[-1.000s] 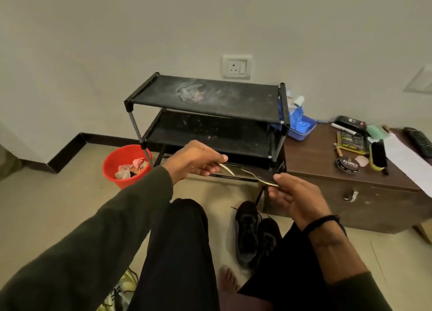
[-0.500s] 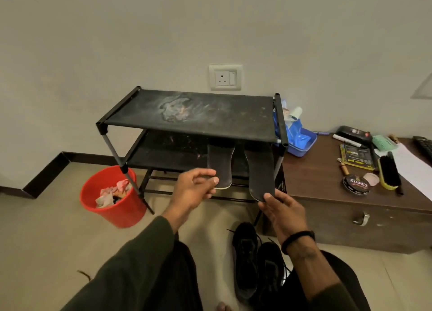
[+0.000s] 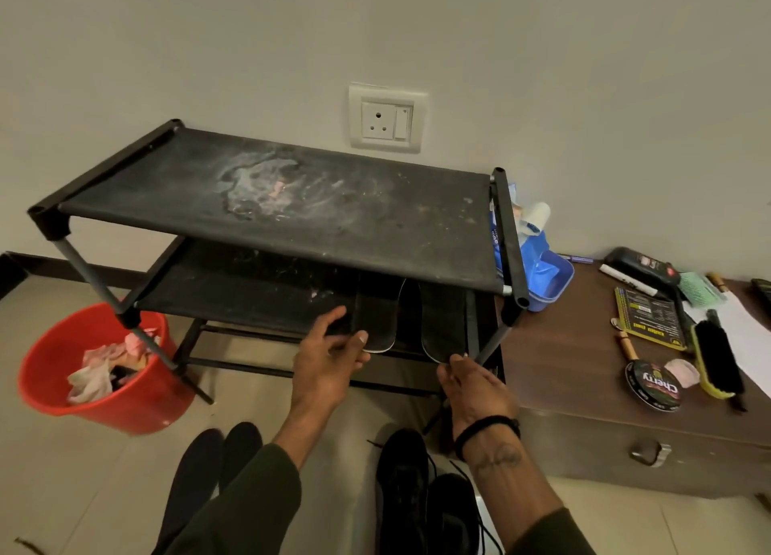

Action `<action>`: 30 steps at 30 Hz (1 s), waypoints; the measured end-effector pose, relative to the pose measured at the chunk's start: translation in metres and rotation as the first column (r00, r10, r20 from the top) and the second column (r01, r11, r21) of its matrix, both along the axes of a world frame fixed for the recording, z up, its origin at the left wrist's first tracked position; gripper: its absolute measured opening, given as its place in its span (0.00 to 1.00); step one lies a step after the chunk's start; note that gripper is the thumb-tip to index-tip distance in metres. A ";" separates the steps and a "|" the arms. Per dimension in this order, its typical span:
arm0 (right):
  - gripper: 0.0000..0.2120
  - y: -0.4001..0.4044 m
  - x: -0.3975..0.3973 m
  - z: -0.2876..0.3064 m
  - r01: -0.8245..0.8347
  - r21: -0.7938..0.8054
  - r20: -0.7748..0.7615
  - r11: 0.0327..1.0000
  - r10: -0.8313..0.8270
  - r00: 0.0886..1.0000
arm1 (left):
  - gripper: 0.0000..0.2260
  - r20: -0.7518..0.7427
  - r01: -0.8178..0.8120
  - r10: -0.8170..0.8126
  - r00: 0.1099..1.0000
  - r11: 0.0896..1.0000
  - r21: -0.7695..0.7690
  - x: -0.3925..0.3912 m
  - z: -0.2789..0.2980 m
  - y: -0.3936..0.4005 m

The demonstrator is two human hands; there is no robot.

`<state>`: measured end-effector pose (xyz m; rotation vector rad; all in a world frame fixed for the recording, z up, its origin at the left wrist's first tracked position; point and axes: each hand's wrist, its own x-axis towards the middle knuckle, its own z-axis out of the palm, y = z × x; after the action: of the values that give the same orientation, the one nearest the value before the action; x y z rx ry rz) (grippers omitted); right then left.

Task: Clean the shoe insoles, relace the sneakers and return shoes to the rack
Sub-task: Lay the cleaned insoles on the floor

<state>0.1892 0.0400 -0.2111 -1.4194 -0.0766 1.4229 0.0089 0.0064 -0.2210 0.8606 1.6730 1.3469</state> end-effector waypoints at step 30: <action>0.03 -0.074 -0.082 -0.091 -0.621 -0.200 0.176 0.758 0.652 0.738 | 0.10 -0.048 0.193 -0.234 0.971 0.888 -0.418 -0.090 -0.028 -0.044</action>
<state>0.1069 -0.0338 -0.3016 -1.7635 -0.7041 1.8242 -0.0807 -0.0376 -0.2494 0.8376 1.7901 0.7716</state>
